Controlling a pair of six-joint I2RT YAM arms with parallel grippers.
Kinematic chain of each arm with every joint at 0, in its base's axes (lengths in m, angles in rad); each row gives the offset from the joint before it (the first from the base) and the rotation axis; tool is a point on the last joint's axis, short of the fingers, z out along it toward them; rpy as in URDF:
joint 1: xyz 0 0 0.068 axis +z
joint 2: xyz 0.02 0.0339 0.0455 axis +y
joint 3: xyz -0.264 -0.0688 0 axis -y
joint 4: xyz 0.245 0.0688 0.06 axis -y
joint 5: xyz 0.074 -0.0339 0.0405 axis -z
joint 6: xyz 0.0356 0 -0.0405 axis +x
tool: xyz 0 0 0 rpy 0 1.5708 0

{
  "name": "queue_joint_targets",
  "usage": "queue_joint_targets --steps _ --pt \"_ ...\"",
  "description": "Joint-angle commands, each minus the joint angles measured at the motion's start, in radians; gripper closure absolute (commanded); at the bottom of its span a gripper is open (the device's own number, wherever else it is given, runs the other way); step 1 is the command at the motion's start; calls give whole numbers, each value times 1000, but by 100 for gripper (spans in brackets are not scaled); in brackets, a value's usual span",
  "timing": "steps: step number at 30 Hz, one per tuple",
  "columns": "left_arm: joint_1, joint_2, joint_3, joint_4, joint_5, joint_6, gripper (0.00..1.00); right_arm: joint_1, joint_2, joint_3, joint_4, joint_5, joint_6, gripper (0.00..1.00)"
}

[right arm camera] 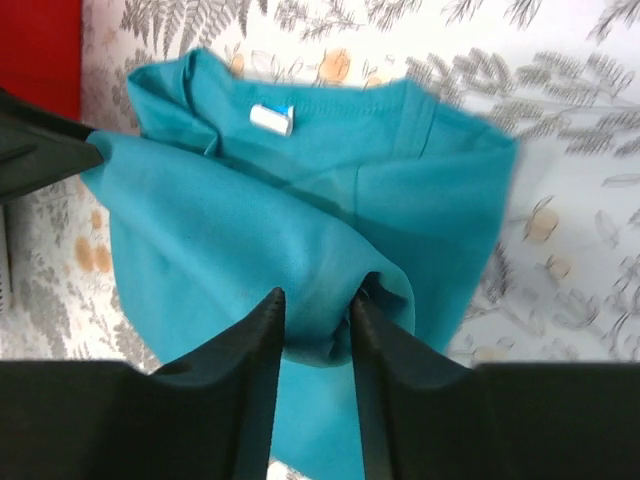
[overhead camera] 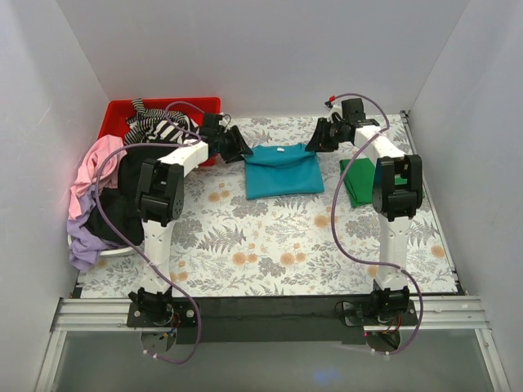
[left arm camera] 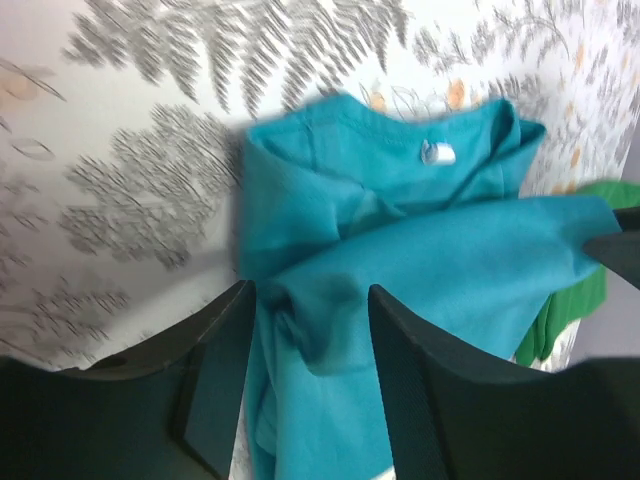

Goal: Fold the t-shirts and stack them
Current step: Fold the tshirt

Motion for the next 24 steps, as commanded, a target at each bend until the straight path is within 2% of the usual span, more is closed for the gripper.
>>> queue_joint_targets --steps 1,2,7,11,14,18,24 --pt "31 28 62 83 29 -16 52 -12 49 114 40 -11 -20 60" --pt "36 28 70 106 31 -13 48 -14 52 139 58 -5 -28 59" --pt "41 13 137 107 -3 6 46 -15 9 133 119 99 -54 47" --pt "41 -58 97 116 0 13 46 -17 -53 88 143 109 -56 45" --pt "41 -112 80 114 73 19 46 -17 -107 50 150 75 -59 45" --pt "37 -155 53 105 255 -7 47 -12 -129 50 68 -47 -42 45" --pt "19 -152 -48 154 356 -80 47 26 -169 -79 37 -80 -46 47"
